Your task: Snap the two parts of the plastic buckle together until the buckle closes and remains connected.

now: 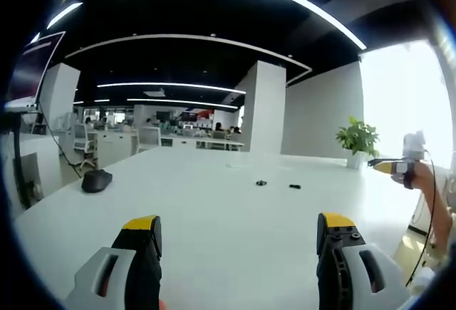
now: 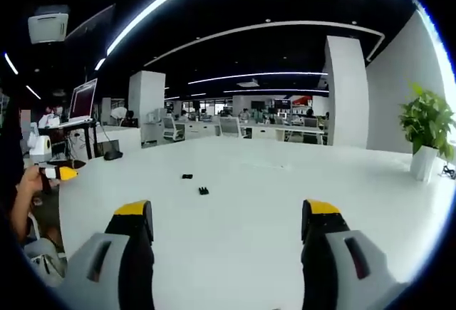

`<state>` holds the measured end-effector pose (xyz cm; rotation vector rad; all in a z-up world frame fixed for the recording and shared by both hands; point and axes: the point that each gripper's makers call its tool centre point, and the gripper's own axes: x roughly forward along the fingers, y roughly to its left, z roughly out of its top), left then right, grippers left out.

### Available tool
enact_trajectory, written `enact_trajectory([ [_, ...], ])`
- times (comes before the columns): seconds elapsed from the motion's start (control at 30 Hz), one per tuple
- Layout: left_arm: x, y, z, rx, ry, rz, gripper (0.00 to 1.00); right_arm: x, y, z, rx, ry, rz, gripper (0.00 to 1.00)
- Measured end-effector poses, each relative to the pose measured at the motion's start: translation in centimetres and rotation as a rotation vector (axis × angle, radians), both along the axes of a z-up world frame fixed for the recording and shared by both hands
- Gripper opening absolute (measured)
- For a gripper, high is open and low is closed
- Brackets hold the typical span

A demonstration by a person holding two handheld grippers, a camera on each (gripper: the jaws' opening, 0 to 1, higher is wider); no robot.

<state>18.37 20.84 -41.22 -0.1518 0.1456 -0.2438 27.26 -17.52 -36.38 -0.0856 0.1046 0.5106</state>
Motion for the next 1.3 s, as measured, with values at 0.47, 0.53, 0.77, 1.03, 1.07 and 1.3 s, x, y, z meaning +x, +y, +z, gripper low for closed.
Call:
enact_trajectory([
  [0.47, 0.2, -0.2, 0.0, -0.006, -0.001, -0.008, 0.92, 1.4, 1.5, 0.0, 0.004, -0.005, 0.011, 0.86],
  [0.53, 0.3, -0.2, -0.1, -0.004, 0.0, -0.006, 0.92, 1.7, 1.8, 0.0, 0.011, -0.002, 0.013, 0.86],
  [0.77, 0.3, -0.2, 0.0, -0.004, -0.001, -0.008, 0.92, 2.3, 2.4, -0.3, 0.006, -0.001, 0.011, 0.86],
  [1.03, 0.2, 0.0, 0.0, -0.003, 0.001, -0.004, 0.92, 3.1, 2.5, -0.5, 0.01, -0.002, 0.003, 0.86],
  [1.07, 0.2, 0.1, -0.1, -0.001, 0.003, -0.004, 0.92, 3.3, 2.6, -0.5, 0.009, -0.004, 0.003, 0.86],
  [1.3, 0.2, 0.2, 0.0, 0.005, 0.002, -0.007, 0.92, 4.2, 3.0, -0.8, 0.01, -0.006, 0.009, 0.88],
])
